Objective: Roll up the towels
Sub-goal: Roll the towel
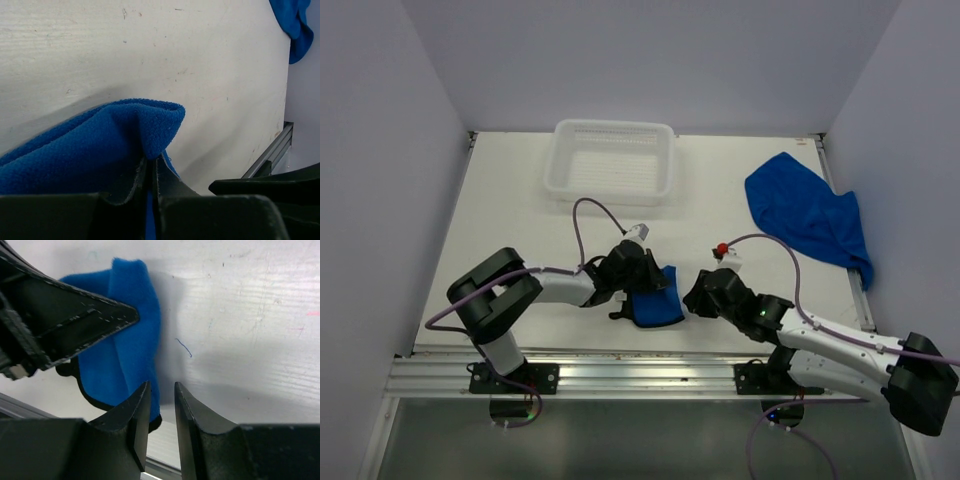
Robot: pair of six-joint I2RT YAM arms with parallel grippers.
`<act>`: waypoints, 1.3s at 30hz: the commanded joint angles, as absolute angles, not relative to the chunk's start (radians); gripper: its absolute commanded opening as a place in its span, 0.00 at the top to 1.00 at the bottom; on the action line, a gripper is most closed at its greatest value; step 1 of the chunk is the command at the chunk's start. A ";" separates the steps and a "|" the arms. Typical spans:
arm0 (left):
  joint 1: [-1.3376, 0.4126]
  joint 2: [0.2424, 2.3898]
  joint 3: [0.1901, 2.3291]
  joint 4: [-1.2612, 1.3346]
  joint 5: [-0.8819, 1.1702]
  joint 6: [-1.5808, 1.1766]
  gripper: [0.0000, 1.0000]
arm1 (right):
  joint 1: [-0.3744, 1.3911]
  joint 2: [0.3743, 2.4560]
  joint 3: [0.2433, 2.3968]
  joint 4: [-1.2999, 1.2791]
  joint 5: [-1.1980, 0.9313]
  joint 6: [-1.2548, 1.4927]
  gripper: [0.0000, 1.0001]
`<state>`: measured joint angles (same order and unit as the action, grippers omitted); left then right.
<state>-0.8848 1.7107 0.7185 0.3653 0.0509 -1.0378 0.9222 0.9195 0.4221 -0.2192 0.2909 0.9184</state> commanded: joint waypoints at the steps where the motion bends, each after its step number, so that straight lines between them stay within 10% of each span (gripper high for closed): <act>1: -0.868 1.660 0.687 0.488 0.069 -1.055 1.00 | 0.911 0.953 0.407 -0.132 0.236 0.988 0.69; 39: -0.847 1.529 0.517 0.515 -0.032 -1.052 1.00 | 0.923 1.184 0.341 0.247 0.084 1.054 0.49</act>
